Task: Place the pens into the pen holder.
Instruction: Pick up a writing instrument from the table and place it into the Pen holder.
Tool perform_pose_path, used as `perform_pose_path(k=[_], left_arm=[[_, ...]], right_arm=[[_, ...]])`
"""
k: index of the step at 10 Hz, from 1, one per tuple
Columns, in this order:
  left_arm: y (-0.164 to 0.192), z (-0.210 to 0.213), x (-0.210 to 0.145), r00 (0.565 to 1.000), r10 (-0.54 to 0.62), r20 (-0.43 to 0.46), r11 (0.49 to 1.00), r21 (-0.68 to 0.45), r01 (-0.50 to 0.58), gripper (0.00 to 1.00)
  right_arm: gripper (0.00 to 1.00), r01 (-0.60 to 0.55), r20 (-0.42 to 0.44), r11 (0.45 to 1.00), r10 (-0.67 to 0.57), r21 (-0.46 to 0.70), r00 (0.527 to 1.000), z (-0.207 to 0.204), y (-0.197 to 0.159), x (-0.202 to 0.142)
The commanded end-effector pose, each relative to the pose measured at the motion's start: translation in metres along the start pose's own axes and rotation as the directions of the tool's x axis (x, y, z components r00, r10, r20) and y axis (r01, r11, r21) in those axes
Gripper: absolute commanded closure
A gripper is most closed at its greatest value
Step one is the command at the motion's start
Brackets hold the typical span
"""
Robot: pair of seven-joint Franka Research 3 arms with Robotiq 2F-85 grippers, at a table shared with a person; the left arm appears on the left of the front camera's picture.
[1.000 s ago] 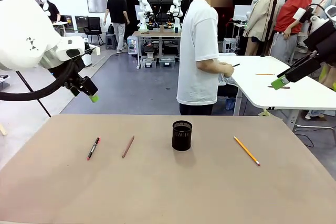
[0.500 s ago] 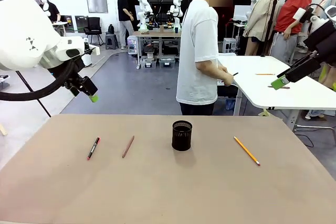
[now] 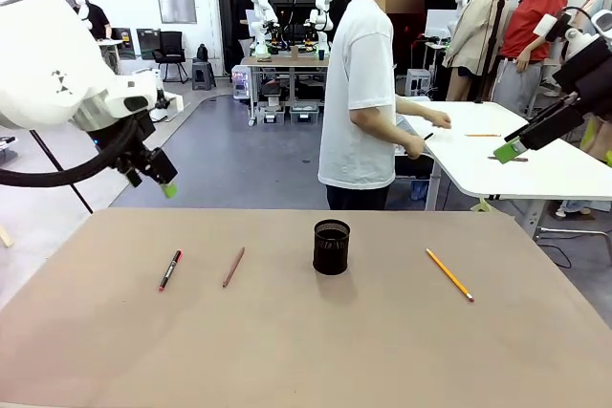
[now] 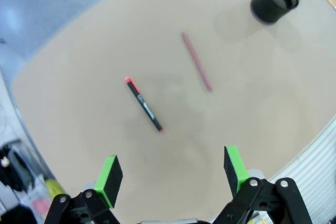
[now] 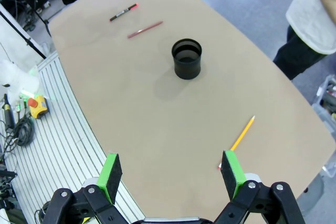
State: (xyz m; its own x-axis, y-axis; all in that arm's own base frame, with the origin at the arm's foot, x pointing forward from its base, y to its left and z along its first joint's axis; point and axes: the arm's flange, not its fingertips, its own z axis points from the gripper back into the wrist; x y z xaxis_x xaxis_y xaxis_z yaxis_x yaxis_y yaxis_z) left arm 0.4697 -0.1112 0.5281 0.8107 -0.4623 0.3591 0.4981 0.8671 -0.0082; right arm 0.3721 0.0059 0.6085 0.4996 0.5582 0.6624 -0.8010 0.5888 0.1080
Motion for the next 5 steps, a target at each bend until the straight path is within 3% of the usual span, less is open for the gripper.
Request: perform_pose_path(k=[1,2,4,5], left_arm=[[0.012,-0.031,0.020,0.978,0.124,-0.168,0.992,0.031,-0.121,0.00],[0.017,-0.053,0.025,0.963,0.168,-0.212,0.986,0.049,-0.162,0.00],[0.028,-0.107,0.031,0.946,0.265,-0.184,0.950,0.216,-0.225,0.00],[0.031,-0.134,0.034,0.925,0.326,-0.197,0.931,0.234,-0.279,0.00]], right_arm=[[0.00,0.003,0.015,1.000,-0.003,0.016,1.000,0.000,0.000,0.002],[0.00,0.003,0.015,1.000,-0.003,0.016,1.000,0.000,0.000,0.002],[0.00,0.003,0.015,1.000,-0.003,0.016,1.000,0.000,0.000,0.002],[0.00,0.003,0.015,1.000,-0.003,0.016,1.000,0.000,0.000,0.002]])
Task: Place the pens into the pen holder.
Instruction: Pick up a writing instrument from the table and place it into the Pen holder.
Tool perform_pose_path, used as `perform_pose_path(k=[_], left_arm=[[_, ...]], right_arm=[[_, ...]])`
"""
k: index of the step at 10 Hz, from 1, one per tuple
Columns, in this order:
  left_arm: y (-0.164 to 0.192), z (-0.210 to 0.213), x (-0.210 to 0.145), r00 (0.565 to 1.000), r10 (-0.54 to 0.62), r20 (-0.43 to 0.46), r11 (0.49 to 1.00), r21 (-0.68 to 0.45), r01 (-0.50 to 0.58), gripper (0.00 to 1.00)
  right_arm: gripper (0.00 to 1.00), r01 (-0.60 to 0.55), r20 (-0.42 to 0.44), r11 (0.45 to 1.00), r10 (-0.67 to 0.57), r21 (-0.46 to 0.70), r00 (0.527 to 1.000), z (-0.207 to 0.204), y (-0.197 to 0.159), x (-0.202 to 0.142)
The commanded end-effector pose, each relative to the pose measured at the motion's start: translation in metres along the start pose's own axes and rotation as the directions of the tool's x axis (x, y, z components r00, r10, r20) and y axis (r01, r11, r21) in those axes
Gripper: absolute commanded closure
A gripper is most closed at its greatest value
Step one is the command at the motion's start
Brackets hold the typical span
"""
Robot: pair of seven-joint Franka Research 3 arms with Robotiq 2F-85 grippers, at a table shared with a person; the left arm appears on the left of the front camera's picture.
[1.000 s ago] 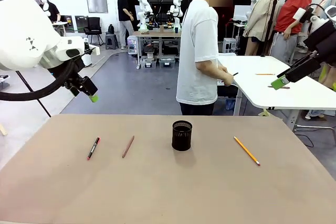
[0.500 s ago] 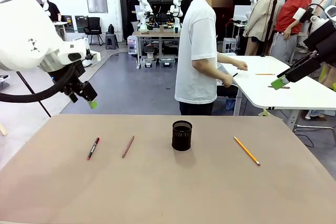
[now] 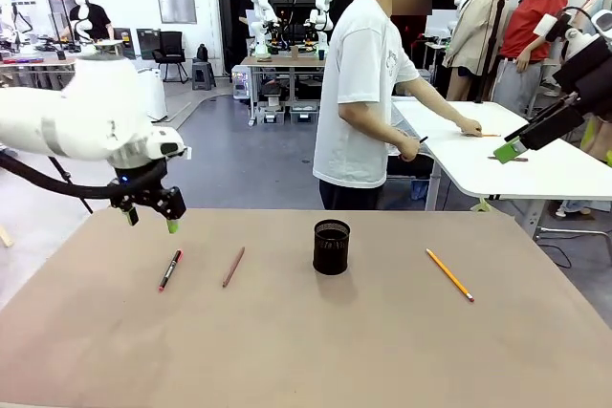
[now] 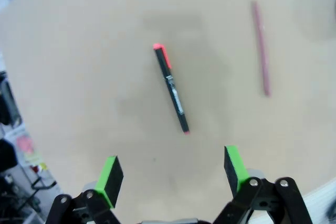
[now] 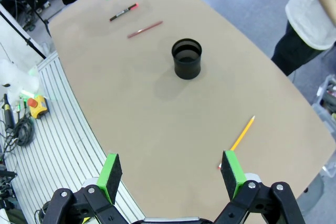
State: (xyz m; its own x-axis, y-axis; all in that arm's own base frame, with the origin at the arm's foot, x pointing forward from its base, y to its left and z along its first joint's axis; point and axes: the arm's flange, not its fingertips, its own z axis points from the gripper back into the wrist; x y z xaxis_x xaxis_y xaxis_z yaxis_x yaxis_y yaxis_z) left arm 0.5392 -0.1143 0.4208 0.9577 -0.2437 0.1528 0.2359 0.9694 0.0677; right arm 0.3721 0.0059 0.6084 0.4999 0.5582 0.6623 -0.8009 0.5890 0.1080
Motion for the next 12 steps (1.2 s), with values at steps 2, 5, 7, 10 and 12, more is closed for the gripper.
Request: perform_pose_path(k=[2,5,7,10,12], left_arm=[[-0.006,-0.035,0.026,0.993,0.111,-0.028,0.993,0.054,-0.109,0.00],[-0.003,-0.049,0.021,0.995,0.095,-0.041,0.995,0.029,-0.093,0.00],[-0.003,-0.049,0.021,0.995,0.095,-0.041,0.995,0.029,-0.093,0.00],[-0.004,-0.049,0.024,0.994,0.101,-0.043,0.995,0.021,-0.100,0.00],[0.002,-0.068,0.035,0.988,0.134,-0.078,0.991,0.013,-0.134,0.00]], right_arm=[[0.00,0.003,0.015,1.000,-0.003,0.016,1.000,0.000,0.000,0.002],[0.00,0.003,0.015,1.000,-0.003,0.016,1.000,0.000,0.000,0.002],[0.00,0.003,0.015,1.000,-0.003,0.016,1.000,0.000,0.000,0.002],[0.00,0.003,0.015,1.000,-0.003,0.016,1.000,0.000,0.000,0.002],[0.00,0.003,0.015,1.000,-0.003,0.016,1.000,0.000,0.000,0.002]])
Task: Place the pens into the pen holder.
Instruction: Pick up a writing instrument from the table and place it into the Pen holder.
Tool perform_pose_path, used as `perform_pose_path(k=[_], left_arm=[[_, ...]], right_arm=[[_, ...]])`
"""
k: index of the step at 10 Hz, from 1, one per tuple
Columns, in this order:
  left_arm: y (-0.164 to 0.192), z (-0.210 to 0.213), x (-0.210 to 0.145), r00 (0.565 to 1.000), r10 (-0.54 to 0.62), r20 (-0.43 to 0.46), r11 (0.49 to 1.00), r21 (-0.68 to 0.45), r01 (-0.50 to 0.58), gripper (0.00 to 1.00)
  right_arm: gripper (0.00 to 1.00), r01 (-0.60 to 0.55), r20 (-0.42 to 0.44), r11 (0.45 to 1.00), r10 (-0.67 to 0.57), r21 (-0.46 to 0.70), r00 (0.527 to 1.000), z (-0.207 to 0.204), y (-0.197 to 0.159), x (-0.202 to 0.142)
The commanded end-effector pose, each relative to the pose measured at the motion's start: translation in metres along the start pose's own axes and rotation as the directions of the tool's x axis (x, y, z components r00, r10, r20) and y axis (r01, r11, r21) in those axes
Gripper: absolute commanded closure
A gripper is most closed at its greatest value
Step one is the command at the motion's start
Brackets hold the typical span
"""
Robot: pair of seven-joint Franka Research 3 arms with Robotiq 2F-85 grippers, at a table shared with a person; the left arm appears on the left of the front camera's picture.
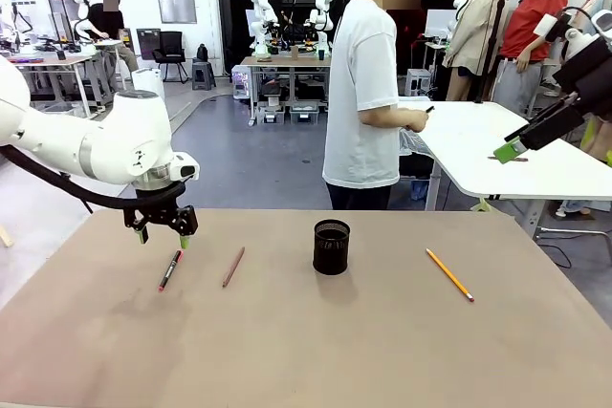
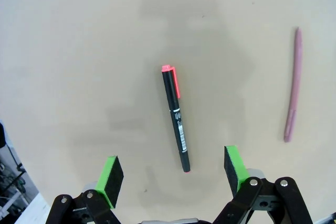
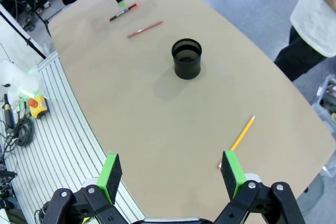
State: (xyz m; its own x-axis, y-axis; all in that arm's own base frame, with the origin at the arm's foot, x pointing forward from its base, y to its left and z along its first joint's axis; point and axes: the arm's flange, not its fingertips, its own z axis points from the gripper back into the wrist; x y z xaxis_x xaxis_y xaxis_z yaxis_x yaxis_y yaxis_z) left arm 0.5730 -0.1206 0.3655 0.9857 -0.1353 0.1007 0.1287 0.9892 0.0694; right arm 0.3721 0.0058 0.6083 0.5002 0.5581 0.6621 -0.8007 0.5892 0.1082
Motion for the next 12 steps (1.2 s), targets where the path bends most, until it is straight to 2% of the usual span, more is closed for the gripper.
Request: perform_pose_path(k=[1,4,12], left_arm=[[0.005,-0.014,0.014,0.999,0.037,-0.020,0.999,0.002,-0.037,0.00],[0.009,-0.029,0.019,0.997,0.073,-0.036,0.997,-0.004,-0.073,0.00],[0.013,-0.059,0.028,0.994,0.114,-0.003,0.993,-0.025,-0.114,0.00]], right_arm=[[0.00,0.003,0.016,1.000,-0.003,0.016,1.000,0.000,0.001,0.002],[0.00,0.003,0.016,1.000,-0.003,0.016,1.000,0.000,0.001,0.002],[0.00,0.003,0.016,1.000,-0.003,0.016,1.000,0.000,0.001,0.002]])
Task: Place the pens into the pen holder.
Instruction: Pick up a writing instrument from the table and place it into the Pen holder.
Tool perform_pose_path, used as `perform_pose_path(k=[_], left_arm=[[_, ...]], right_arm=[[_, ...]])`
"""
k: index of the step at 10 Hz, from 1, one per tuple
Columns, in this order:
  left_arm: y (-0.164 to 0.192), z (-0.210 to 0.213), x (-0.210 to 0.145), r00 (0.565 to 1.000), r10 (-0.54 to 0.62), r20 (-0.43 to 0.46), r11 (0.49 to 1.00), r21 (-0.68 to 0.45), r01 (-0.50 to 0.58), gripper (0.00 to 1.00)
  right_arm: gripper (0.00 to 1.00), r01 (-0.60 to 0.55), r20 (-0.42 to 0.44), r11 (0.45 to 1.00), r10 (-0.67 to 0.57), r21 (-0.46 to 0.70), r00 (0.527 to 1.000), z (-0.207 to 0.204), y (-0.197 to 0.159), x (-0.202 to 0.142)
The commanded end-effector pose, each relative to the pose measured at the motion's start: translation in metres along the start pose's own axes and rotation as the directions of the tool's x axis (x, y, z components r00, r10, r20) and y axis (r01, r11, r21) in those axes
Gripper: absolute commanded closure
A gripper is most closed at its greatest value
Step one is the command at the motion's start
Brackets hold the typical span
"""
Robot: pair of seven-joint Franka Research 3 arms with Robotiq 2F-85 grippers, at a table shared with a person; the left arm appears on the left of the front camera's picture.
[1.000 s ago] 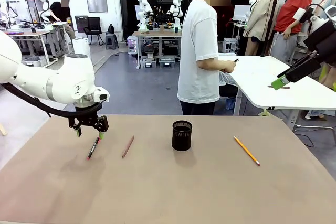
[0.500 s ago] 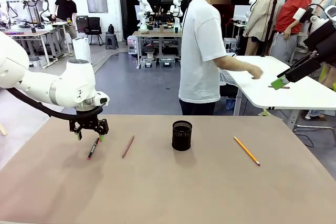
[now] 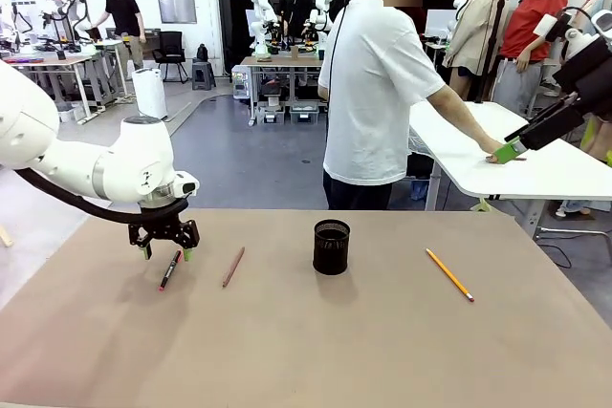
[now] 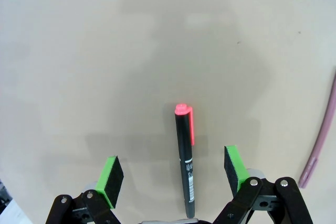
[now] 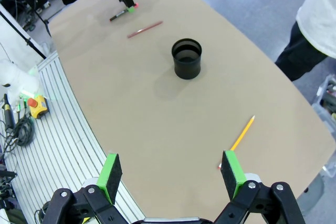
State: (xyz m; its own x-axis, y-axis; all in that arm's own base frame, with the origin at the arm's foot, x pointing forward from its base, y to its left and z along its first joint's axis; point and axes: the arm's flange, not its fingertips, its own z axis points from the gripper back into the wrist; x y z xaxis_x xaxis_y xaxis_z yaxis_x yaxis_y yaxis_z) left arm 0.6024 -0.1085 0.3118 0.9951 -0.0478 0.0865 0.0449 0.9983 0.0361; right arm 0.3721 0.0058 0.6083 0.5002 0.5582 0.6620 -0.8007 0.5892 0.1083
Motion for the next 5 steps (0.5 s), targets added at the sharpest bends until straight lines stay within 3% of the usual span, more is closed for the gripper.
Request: perform_pose_path(k=[1,4,5], left_arm=[[-0.0009,-0.0043,0.0074,0.999,0.029,0.016,1.000,0.003,-0.029,0.00],[-0.0009,-0.0092,0.0105,1.000,0.023,0.009,1.000,-0.004,-0.023,0.00],[-0.0011,-0.0097,0.0107,1.000,0.021,0.008,1.000,0.002,-0.021,0.19]], right_arm=[[0.00,0.003,0.016,1.000,-0.003,0.016,1.000,0.0003,0.0005,0.0017],[0.00,0.003,0.016,1.000,-0.003,0.016,1.000,0.0003,0.0005,0.0017],[0.00,0.003,0.016,1.000,-0.003,0.016,1.000,0.0003,0.0005,0.0017]])
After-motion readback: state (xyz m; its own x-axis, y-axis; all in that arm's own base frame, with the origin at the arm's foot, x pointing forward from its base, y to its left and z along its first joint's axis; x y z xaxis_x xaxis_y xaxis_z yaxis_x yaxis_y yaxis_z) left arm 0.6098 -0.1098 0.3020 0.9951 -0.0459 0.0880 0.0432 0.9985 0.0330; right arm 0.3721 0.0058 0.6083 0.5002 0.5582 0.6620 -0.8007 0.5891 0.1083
